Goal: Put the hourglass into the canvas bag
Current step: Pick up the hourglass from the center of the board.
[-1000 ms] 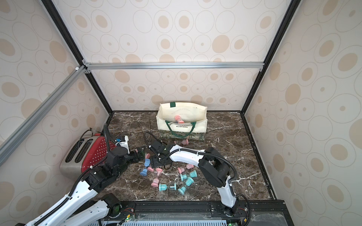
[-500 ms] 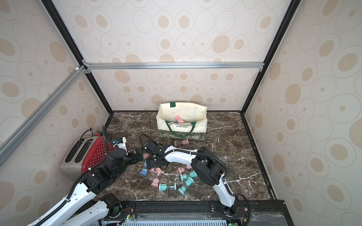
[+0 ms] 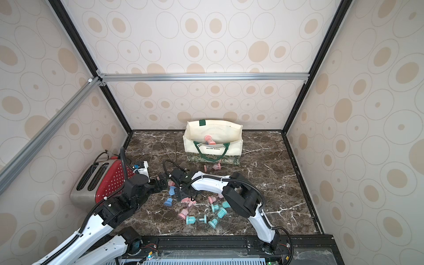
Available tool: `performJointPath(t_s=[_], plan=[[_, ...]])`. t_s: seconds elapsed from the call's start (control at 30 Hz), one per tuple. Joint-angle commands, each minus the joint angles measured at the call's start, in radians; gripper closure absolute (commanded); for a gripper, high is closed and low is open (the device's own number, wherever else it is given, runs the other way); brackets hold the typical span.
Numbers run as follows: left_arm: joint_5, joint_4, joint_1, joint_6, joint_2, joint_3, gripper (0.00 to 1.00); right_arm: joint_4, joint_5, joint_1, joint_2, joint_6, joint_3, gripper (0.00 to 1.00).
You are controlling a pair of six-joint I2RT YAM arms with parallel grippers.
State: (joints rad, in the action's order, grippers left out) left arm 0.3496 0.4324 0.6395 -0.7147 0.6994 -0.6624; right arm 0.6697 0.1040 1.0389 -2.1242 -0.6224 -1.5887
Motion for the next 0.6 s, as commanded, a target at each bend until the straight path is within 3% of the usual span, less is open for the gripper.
performJointPath(t_s=[0.0,0.2,0.57], plan=[[0.011,-0.005,-0.001,-0.015,-0.001,-0.002,0.03,0.074,0.058,0.005,0.002,0.018,-0.011,0.0],[0.011,-0.004,-0.002,-0.017,0.0,-0.002,0.03,0.101,0.026,0.006,0.03,0.03,0.005,0.04],[-0.01,-0.017,-0.001,-0.014,0.015,-0.012,0.03,0.111,0.01,-0.001,0.036,0.084,0.025,0.27]])
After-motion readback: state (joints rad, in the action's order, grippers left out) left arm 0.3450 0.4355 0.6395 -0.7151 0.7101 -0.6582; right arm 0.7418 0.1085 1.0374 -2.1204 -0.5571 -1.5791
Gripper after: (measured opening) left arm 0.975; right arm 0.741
